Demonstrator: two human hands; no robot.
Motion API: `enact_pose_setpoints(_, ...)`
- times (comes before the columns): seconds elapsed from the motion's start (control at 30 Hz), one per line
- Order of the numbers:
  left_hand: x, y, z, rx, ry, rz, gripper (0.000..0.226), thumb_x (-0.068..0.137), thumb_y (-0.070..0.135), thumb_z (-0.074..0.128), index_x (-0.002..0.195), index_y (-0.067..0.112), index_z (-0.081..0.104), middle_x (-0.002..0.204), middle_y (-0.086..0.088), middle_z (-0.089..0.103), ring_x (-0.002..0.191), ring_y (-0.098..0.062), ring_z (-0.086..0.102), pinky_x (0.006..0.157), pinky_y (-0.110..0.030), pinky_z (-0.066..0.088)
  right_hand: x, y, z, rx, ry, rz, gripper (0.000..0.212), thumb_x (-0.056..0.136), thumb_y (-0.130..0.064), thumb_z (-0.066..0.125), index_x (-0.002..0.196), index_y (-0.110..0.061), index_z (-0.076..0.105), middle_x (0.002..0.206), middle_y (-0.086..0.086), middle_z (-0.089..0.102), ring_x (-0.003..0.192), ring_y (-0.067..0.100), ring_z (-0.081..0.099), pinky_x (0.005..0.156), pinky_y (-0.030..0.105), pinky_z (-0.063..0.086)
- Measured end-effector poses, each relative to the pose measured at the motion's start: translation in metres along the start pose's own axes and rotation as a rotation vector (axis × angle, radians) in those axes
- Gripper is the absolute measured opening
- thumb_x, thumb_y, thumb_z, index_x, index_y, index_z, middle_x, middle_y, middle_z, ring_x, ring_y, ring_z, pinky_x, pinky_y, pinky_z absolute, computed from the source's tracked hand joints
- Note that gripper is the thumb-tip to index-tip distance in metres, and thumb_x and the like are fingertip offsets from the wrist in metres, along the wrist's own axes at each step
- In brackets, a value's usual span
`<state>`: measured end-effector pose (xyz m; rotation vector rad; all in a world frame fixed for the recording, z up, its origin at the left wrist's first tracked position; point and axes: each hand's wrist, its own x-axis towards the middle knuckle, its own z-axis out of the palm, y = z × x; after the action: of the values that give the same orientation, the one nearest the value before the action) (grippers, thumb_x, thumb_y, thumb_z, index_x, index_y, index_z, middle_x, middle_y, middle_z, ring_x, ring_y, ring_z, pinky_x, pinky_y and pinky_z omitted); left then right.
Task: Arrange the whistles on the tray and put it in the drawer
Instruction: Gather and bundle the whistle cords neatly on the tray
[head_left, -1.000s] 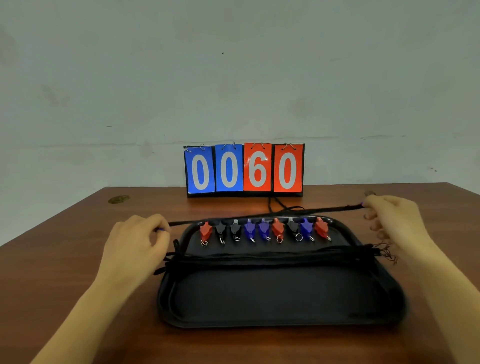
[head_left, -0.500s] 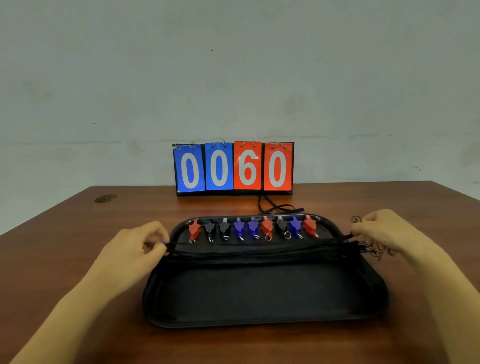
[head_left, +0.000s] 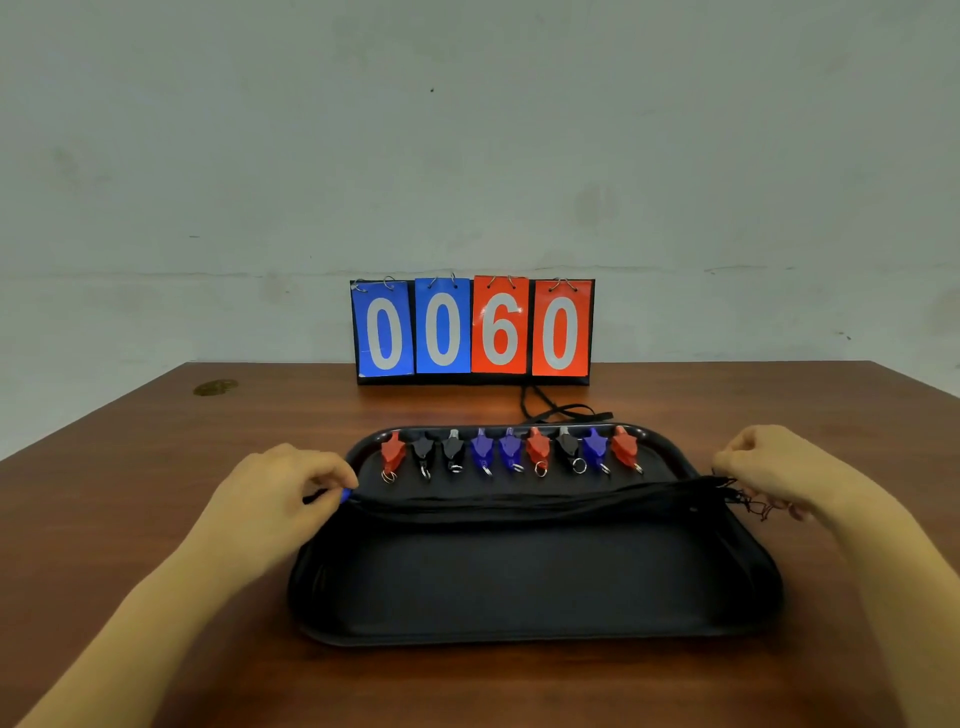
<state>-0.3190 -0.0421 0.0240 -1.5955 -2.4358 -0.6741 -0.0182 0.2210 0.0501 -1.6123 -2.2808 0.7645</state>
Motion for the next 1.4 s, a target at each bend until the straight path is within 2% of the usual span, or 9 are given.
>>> enact_pose_setpoints(0.2, -0.002, 0.004, 0.001, 0.003, 0.088, 0.074, 0.034, 0.08, 0.014, 0.065, 0.075, 0.045, 0.054, 0.082, 0.024, 0.054, 0.083, -0.006, 0.048, 0.072, -0.027, 0.04, 0.009, 0.009, 0.002, -0.19, 0.168, 0.101, 0.033, 0.088, -0.036, 0.049, 0.091, -0.006, 0.063, 0.069, 0.006, 0.056, 0.063, 0.024, 0.053, 0.064, 0.03, 0.044)
enact_pose_setpoints(0.4, -0.003, 0.013, 0.012, 0.081, 0.205, 0.211, 0.02, 0.074, 0.011, 0.07, 0.08, 0.031, 0.067, 0.083, 0.021, 0.057, 0.082, -0.007, 0.051, 0.069, -0.027, 0.041, 0.001, 0.002, -0.002, -0.31, 0.475, 0.088, 0.035, 0.092, -0.043, 0.043, 0.085, -0.011, 0.056, 0.081, 0.012, 0.052, 0.076, 0.029, 0.05, 0.069, 0.033, 0.039)
enact_pose_setpoints(0.5, -0.003, 0.016, 0.02, 0.105, 0.276, 0.273, 0.016, 0.076, 0.027, 0.05, 0.077, 0.03, 0.066, 0.095, 0.013, 0.062, 0.098, -0.01, 0.046, 0.078, -0.028, 0.035, 0.008, -0.018, 0.015, -0.392, 0.358, -0.014, 0.032, 0.089, -0.042, 0.045, 0.075, -0.014, 0.052, 0.087, 0.012, 0.056, 0.086, 0.031, 0.054, 0.075, 0.035, 0.046)
enact_pose_setpoints(0.63, 0.001, 0.021, 0.025, 0.14, 0.32, 0.352, 0.019, 0.073, 0.027, 0.049, 0.079, 0.029, 0.067, 0.099, 0.009, 0.064, 0.104, -0.012, 0.046, 0.087, -0.026, 0.032, 0.022, -0.057, 0.032, -0.565, 0.247, -0.217, 0.033, 0.09, -0.042, 0.045, 0.108, -0.017, 0.056, 0.11, 0.006, 0.058, 0.103, 0.023, 0.051, 0.082, 0.034, 0.044)
enact_pose_setpoints(0.8, 0.002, 0.026, 0.024, 0.153, 0.311, 0.438, 0.023, 0.052, 0.027, 0.08, 0.072, 0.031, 0.069, 0.091, 0.012, 0.066, 0.1, -0.009, 0.045, 0.087, -0.027, 0.04, 0.056, -0.092, 0.053, -0.459, 0.067, -0.377, 0.028, 0.094, -0.037, 0.043, 0.11, -0.021, 0.059, 0.108, -0.003, 0.059, 0.104, 0.021, 0.055, 0.09, 0.036, 0.047)
enact_pose_setpoints(1.0, 0.004, 0.019, 0.028, 0.179, 0.4, 0.466, 0.018, 0.067, 0.027, 0.051, 0.072, 0.029, 0.068, 0.088, 0.013, 0.066, 0.097, -0.01, 0.045, 0.086, -0.027, 0.031, 0.111, -0.112, 0.084, -0.385, -0.069, -0.295, 0.039, 0.091, -0.05, 0.041, 0.105, -0.021, 0.061, 0.108, 0.003, 0.061, 0.1, 0.022, 0.057, 0.094, 0.042, 0.046)
enact_pose_setpoints(1.1, 0.006, 0.02, 0.028, 0.207, 0.423, 0.467, 0.016, 0.054, 0.028, 0.071, 0.07, 0.029, 0.069, 0.089, 0.013, 0.067, 0.1, -0.012, 0.045, 0.089, -0.03, 0.029, 0.141, -0.11, 0.095, -0.444, -0.079, -0.158, 0.048, 0.072, -0.061, 0.053, 0.103, -0.024, 0.058, 0.114, 0.005, 0.058, 0.105, 0.026, 0.055, 0.095, 0.041, 0.045)
enact_pose_setpoints(1.27, 0.007, 0.015, 0.029, 0.222, 0.417, 0.399, 0.024, 0.051, 0.026, 0.076, 0.073, 0.029, 0.069, 0.091, 0.012, 0.067, 0.102, -0.012, 0.045, 0.091, -0.033, 0.027, 0.138, -0.121, 0.089, -0.269, -0.004, -0.084, 0.016, 0.075, -0.017, 0.069, 0.076, -0.008, 0.056, 0.089, 0.012, 0.06, 0.089, 0.028, 0.062, 0.074, 0.032, 0.05)
enact_pose_setpoints(1.4, 0.008, 0.015, 0.029, 0.261, 0.392, 0.388, 0.029, 0.048, 0.033, 0.08, 0.075, 0.03, 0.07, 0.091, 0.012, 0.068, 0.101, -0.011, 0.043, 0.088, -0.034, 0.026, 0.127, -0.125, 0.085, -0.068, 0.034, -0.114, 0.01, 0.08, -0.009, 0.065, 0.076, 0.001, 0.066, 0.084, 0.018, 0.062, 0.087, 0.03, 0.062, 0.078, 0.037, 0.05)
